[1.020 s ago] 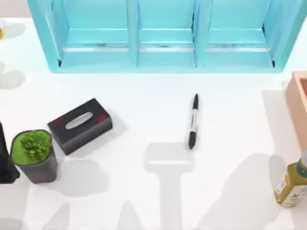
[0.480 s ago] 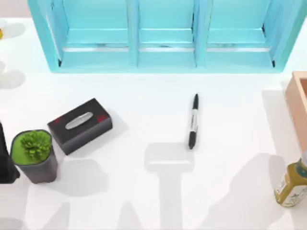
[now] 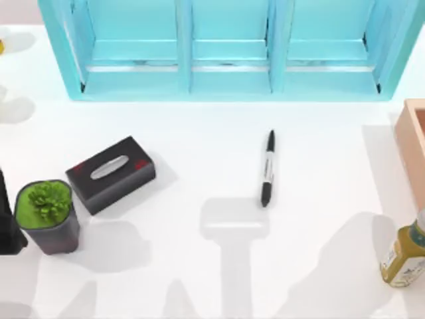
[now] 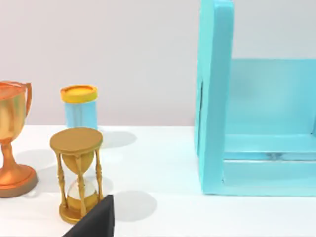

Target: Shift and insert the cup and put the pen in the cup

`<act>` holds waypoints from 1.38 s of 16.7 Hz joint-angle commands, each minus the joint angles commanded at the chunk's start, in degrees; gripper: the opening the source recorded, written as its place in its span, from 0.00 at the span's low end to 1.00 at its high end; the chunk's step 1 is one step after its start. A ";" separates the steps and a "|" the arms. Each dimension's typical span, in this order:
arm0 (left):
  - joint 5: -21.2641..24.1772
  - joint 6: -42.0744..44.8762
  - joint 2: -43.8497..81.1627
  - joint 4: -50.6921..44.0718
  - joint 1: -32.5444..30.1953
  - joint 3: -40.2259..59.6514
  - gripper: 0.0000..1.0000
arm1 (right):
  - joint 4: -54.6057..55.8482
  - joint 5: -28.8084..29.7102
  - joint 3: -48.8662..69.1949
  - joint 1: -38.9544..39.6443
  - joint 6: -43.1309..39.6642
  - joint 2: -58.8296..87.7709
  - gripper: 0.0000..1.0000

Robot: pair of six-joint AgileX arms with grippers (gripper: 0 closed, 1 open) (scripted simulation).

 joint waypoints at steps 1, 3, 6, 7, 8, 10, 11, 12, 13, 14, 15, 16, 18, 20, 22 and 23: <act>0.00 0.00 0.00 0.00 0.00 0.00 1.00 | 0.00 0.00 0.00 0.00 0.00 0.00 0.02; 0.00 0.00 0.00 0.00 0.00 0.00 1.00 | 0.00 0.00 0.00 0.00 0.00 0.00 0.00; 0.00 0.00 0.00 0.00 0.00 0.00 1.00 | 0.00 0.00 0.00 0.00 0.00 0.00 0.00; 0.00 0.00 0.00 0.00 0.00 0.00 1.00 | 0.00 0.00 0.00 0.00 0.00 0.00 0.00; 0.00 0.00 0.00 0.00 0.00 0.00 1.00 | 0.00 0.00 0.00 0.00 0.00 0.00 0.00; 0.00 0.00 0.00 0.00 0.00 0.00 1.00 | -0.02 -0.01 0.02 0.02 0.04 -0.04 0.00; 0.00 0.00 0.00 0.00 0.00 0.00 1.00 | -0.17 -0.01 0.16 0.15 0.17 -0.07 0.00; 0.00 0.00 0.00 0.00 0.00 0.00 1.00 | -0.91 0.01 0.88 0.87 0.83 -0.22 0.00; 0.00 0.00 0.00 0.00 0.00 0.00 1.00 | -2.26 0.02 2.17 2.12 1.95 -0.48 0.00; 0.00 0.00 0.00 0.00 0.00 0.00 1.00 | -4.22 0.02 3.94 3.87 3.54 -0.88 0.00; 0.00 0.00 0.00 0.00 0.00 0.00 1.00 | -6.79 0.02 6.06 5.96 5.49 -1.44 0.00; 0.00 0.00 0.00 0.00 0.00 0.00 1.00 | -9.96 0.01 8.32 8.34 7.78 -2.09 0.00; 0.00 0.00 0.00 0.00 0.00 0.00 1.00 | -17.65 -0.03 12.94 13.36 12.83 -3.59 0.00; 0.00 0.00 0.00 0.00 0.00 0.00 1.00 | -24.76 -0.06 17.44 18.64 18.42 -5.48 0.00; 0.00 0.00 0.00 0.00 0.00 0.00 1.00 | -29.62 -0.07 21.19 23.06 22.93 -7.33 0.00; 0.00 0.00 0.00 0.00 0.00 0.00 1.00 | -31.15 -0.06 22.48 24.52 24.40 -8.13 0.00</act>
